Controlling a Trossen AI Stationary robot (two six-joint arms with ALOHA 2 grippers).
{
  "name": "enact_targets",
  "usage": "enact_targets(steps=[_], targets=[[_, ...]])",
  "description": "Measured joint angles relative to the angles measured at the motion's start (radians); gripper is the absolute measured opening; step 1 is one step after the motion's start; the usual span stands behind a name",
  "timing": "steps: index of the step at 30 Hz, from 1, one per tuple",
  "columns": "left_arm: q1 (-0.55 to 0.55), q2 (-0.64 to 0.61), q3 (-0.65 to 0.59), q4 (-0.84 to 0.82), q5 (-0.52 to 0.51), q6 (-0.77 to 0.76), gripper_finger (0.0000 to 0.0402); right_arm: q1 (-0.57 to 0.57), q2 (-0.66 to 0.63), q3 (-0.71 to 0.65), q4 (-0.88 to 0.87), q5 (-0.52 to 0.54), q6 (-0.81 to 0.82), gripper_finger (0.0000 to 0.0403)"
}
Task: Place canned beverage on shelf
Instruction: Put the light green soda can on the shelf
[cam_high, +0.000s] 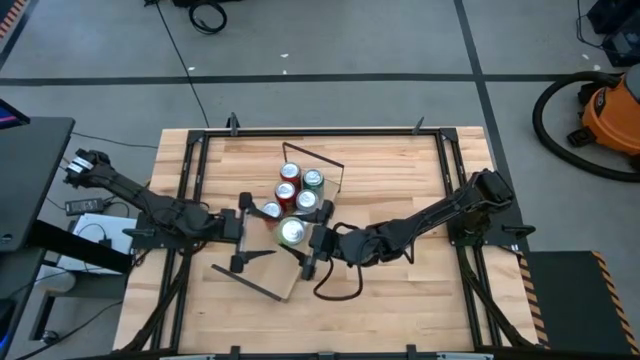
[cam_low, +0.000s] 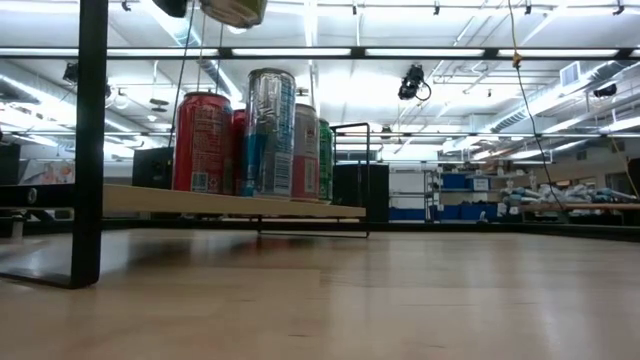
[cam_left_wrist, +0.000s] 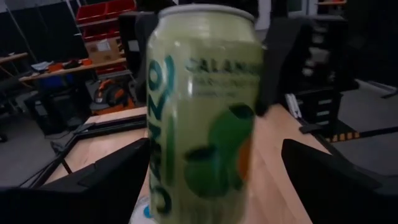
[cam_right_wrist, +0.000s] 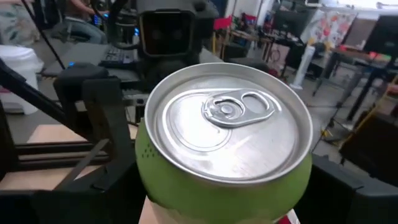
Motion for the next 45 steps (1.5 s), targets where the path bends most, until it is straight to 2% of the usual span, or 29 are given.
enact_targets(steps=[10, 18, 25, 30, 38, 45], targets=[[-0.065, -0.132, 0.0, -0.088, -0.009, 0.012, 0.0375, 0.018, 0.002, 0.047, -0.182, -0.032, 0.218, 0.0324], [-0.064, -0.242, 0.0, -0.087, -0.023, -0.005, 0.0375, 0.024, 0.116, 0.067, -0.19, -0.062, 0.301, 0.0324], [-0.064, -0.326, 0.0, -0.092, -0.023, -0.029, 0.0375, 0.023, 0.206, 0.114, -0.158, -0.047, 0.368, 0.0324], [-0.064, -0.337, 0.0, -0.107, -0.026, -0.036, 0.0375, 0.033, 0.235, 0.136, -0.203, -0.003, 0.427, 0.0325], [-0.065, -0.337, 0.0, -0.113, -0.025, -0.047, 0.0375, 0.022, 0.268, 0.134, -0.31, -0.021, 0.464, 0.0325], [-0.065, -0.336, 0.0, -0.124, -0.024, -0.058, 0.0375, 0.004, 0.298, 0.121, -0.308, -0.042, 0.475, 0.0325]])
